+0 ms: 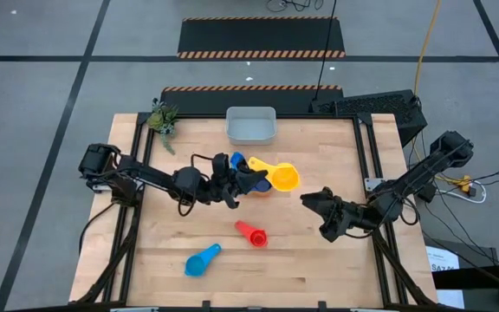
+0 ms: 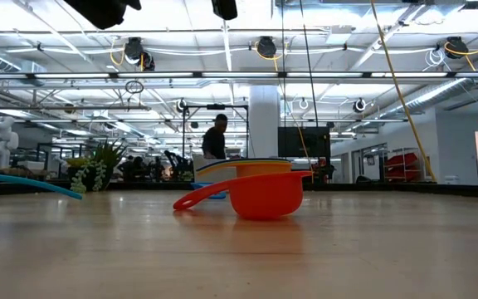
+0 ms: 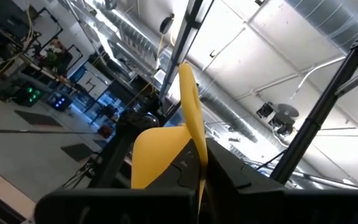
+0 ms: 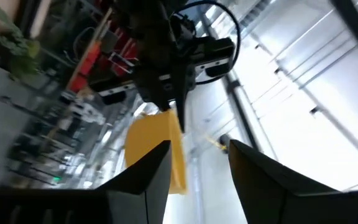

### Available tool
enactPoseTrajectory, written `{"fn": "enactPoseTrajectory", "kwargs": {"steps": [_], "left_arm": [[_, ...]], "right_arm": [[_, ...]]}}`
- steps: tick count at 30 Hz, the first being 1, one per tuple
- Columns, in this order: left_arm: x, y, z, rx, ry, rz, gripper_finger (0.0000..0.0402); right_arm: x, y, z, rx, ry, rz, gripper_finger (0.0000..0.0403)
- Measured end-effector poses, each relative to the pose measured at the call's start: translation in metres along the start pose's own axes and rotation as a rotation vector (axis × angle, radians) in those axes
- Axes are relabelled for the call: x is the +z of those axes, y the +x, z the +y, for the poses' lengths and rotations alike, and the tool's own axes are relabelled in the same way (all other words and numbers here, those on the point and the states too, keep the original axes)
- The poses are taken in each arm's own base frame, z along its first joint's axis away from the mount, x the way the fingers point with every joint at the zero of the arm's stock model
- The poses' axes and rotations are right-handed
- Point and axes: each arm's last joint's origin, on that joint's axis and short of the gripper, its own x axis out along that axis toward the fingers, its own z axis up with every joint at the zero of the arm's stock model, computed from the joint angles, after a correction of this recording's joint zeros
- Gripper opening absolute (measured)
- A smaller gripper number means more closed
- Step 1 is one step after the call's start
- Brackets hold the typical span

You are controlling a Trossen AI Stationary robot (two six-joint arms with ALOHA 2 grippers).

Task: Nest measuring cups in basket
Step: Stack the yellow measuring cup into the purple measuring cup

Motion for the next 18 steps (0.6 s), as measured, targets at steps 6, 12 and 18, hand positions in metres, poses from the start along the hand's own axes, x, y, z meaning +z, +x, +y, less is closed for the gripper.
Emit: {"fn": "enactPoseTrajectory", "kwargs": {"steps": [6,12,18], "left_arm": [[-0.003,-0.001,-0.004,-0.006,0.009,0.013,0.0009],[-0.004,-0.002,-0.005,-0.008,0.008,0.015,0.0012],[-0.004,-0.002,-0.005,-0.004,0.015,0.015,0.0015]], "right_arm": [[-0.005,0.005,0.002,-0.034,-0.038,0.007,0.0155],[-0.011,0.014,0.01,-0.004,-0.061,0.041,0.0155],[-0.014,0.019,0.014,-0.017,-0.057,0.041,0.0155]]}}
